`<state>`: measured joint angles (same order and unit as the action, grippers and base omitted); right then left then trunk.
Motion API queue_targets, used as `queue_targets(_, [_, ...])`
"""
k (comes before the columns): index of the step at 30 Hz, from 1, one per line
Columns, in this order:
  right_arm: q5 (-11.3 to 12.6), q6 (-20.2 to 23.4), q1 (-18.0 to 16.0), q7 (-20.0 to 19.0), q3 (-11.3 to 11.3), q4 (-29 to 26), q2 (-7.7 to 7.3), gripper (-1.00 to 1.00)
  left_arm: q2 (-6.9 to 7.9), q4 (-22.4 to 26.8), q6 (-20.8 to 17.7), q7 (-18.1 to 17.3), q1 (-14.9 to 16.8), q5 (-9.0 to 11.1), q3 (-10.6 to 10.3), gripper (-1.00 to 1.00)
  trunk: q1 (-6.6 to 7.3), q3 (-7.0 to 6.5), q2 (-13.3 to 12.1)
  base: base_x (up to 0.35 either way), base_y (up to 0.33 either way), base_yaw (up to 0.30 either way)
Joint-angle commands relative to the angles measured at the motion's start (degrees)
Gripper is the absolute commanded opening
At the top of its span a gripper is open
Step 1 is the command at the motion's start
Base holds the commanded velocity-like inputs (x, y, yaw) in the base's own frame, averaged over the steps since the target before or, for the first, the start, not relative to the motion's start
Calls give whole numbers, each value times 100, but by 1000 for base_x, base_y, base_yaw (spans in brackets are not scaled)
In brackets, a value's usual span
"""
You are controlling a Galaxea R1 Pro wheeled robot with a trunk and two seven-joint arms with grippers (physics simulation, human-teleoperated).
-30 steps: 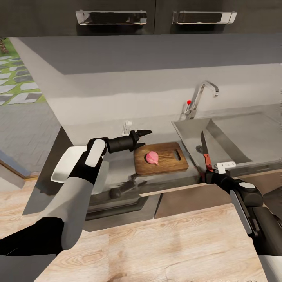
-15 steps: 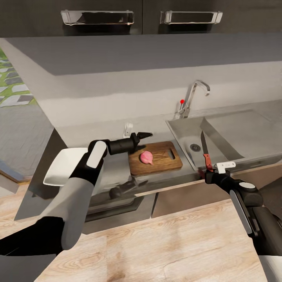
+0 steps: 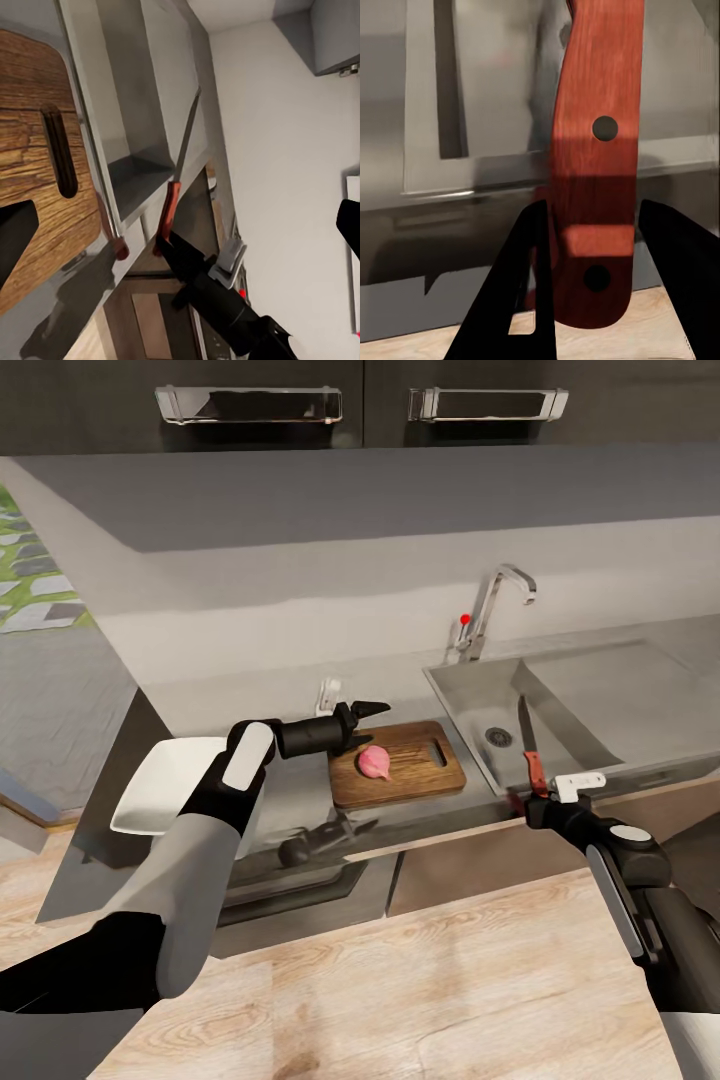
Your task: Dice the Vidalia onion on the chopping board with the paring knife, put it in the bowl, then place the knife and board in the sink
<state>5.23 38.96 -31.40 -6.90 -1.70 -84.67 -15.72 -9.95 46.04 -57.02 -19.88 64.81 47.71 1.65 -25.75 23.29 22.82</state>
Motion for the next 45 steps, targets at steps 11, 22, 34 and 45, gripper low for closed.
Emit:
queue_targets(11, [35, -575, 1, 1934, 37, -41, -1, -100, -4, -7, -28, -33, 5, -35, 19, 100, -3, 9, 10, 0, 0, 0])
queue_targets(22, [-170, -807, -4, 2618, 211, -55, -90, -100, -4, 0, -28, -34, 5, -34, 19, 100, -3, 9, 10, 0, 0, 0])
queue_targets(34, [-2496, -809, -24, 3142, 1114, -58, -157, -100, -4, 18, -37, -33, 5, -8, 27, 100, -3, 9, 10, 0, 0, 0])
queue_targets(45, [-3264, -886, -24, 2928, 1267, -58, -412, -100, -4, 19, -37, -33, 4, -8, 28, 100, -3, 9, 10, 0, 0, 0])
